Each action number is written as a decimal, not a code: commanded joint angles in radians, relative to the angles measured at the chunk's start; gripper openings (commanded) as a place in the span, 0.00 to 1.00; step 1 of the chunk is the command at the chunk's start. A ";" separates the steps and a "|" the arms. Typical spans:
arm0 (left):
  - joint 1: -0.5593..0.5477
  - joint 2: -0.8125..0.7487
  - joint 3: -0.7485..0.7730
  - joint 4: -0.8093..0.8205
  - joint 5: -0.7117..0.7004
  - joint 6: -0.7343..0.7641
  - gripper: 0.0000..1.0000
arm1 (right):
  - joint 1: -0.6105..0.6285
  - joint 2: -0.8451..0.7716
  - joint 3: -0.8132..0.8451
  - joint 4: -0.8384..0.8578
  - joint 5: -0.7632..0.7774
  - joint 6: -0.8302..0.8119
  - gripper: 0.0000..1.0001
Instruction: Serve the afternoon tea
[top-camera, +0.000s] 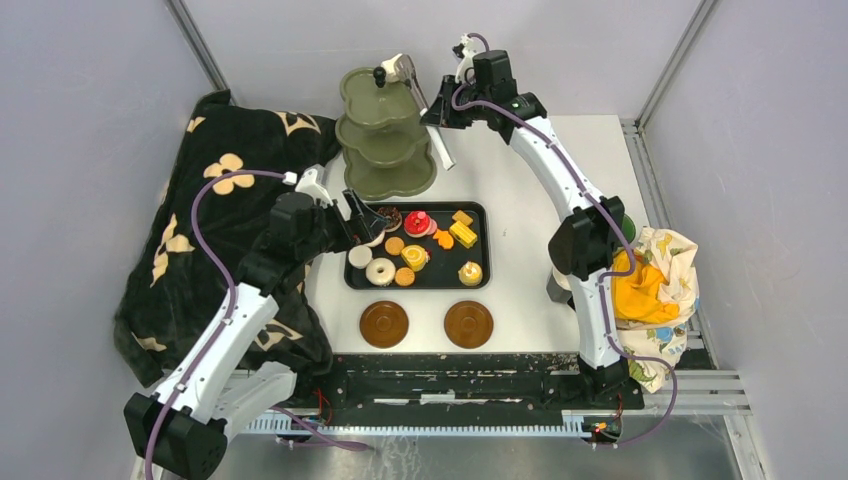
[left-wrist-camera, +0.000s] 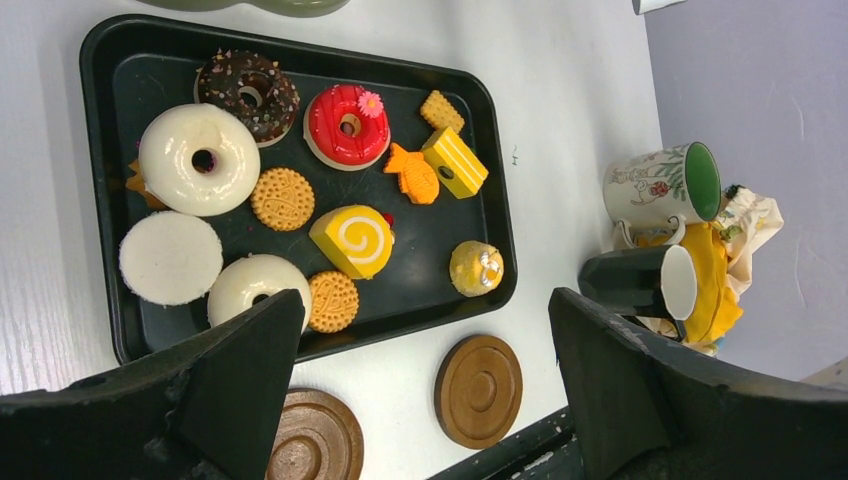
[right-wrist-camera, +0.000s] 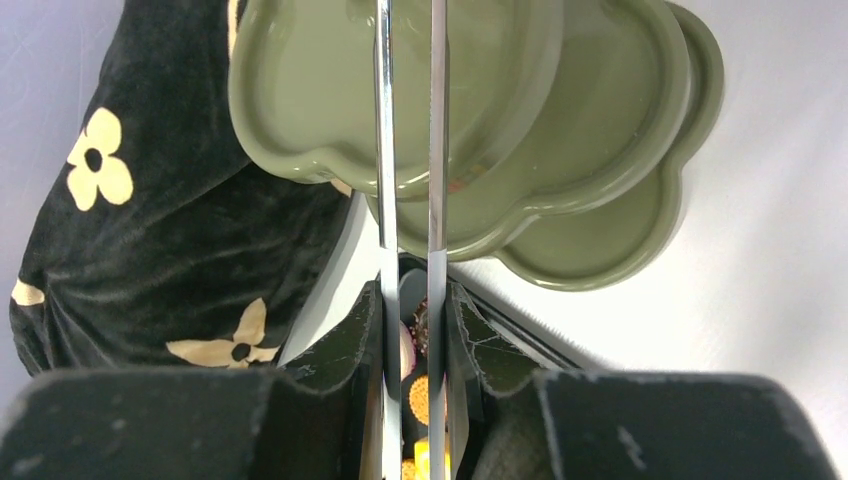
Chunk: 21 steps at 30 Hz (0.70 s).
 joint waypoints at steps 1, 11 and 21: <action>0.006 0.001 0.013 0.015 -0.019 0.044 0.99 | 0.011 0.000 0.050 0.145 -0.007 0.010 0.01; 0.006 0.021 0.020 0.024 -0.003 0.054 0.99 | 0.012 0.016 0.014 0.174 0.026 0.023 0.01; 0.006 0.017 0.028 0.010 -0.006 0.067 0.99 | 0.025 -0.030 -0.053 0.168 0.066 0.007 0.31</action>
